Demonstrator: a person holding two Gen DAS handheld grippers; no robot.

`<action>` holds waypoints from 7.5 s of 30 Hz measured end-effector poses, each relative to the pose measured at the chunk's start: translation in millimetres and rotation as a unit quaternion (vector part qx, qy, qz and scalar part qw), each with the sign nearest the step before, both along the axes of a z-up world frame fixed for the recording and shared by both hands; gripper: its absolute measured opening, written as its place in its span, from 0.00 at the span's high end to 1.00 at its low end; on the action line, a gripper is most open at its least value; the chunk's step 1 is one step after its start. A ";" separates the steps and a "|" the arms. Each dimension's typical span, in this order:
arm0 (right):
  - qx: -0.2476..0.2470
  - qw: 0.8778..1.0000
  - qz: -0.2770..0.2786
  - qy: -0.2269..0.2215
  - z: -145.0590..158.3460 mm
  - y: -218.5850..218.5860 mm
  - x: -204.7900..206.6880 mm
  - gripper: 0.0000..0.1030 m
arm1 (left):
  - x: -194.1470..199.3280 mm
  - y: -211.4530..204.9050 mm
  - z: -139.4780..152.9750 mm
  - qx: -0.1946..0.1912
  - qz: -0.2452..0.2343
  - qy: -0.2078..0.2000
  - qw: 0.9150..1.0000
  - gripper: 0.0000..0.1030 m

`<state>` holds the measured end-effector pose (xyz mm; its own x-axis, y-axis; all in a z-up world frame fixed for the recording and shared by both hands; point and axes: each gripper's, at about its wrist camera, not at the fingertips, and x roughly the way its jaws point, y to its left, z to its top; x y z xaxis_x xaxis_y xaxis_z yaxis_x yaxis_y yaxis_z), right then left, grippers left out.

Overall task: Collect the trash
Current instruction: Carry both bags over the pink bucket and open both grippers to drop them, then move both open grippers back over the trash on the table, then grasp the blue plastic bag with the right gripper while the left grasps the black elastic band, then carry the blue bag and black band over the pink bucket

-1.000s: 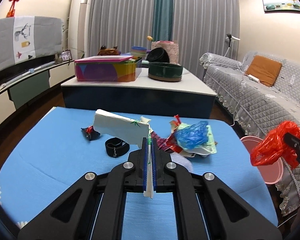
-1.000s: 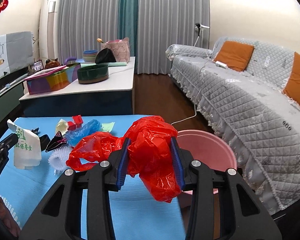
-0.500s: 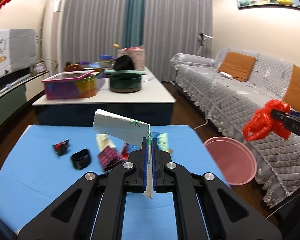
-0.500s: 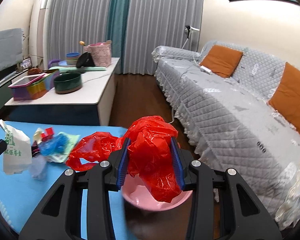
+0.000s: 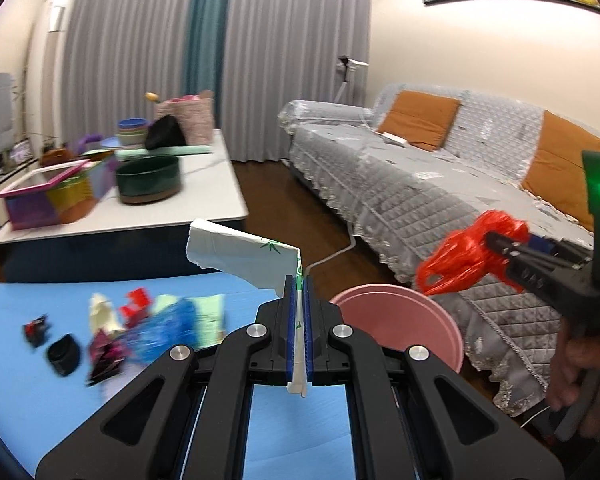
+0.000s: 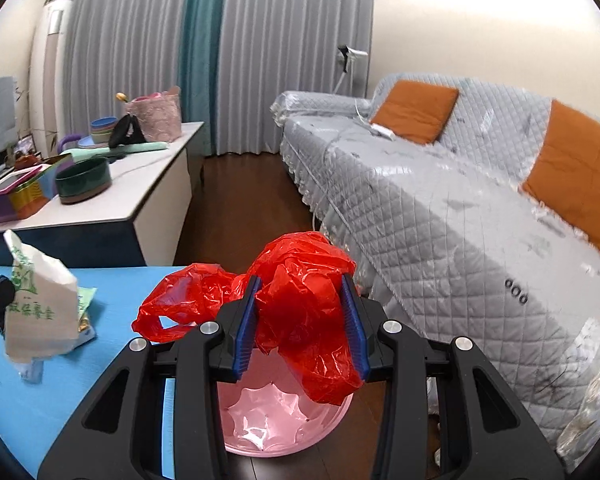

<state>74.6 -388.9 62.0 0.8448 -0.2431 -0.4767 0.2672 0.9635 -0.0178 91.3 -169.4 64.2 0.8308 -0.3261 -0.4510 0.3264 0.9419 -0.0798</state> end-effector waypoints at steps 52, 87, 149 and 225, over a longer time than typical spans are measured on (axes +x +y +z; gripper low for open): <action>0.020 0.999 0.002 -0.031 -12.7 10.7 28.4 0.37 | 25.5 -11.5 -16.1 -0.011 -0.045 0.018 0.999 0.85; 0.100 0.976 0.193 -0.023 -15.3 183.8 38.5 0.69 | 13.0 236.8 -48.8 -0.009 0.180 0.049 0.982 0.84; 0.088 0.957 0.264 0.081 -71.7 243.8 102.0 0.99 | 83.1 254.1 -120.2 0.026 0.214 0.180 0.960 0.83; 0.105 0.991 0.085 -0.022 -0.2 26.1 38.3 0.99 | 59.3 42.4 -22.5 0.008 0.030 0.047 0.998 0.87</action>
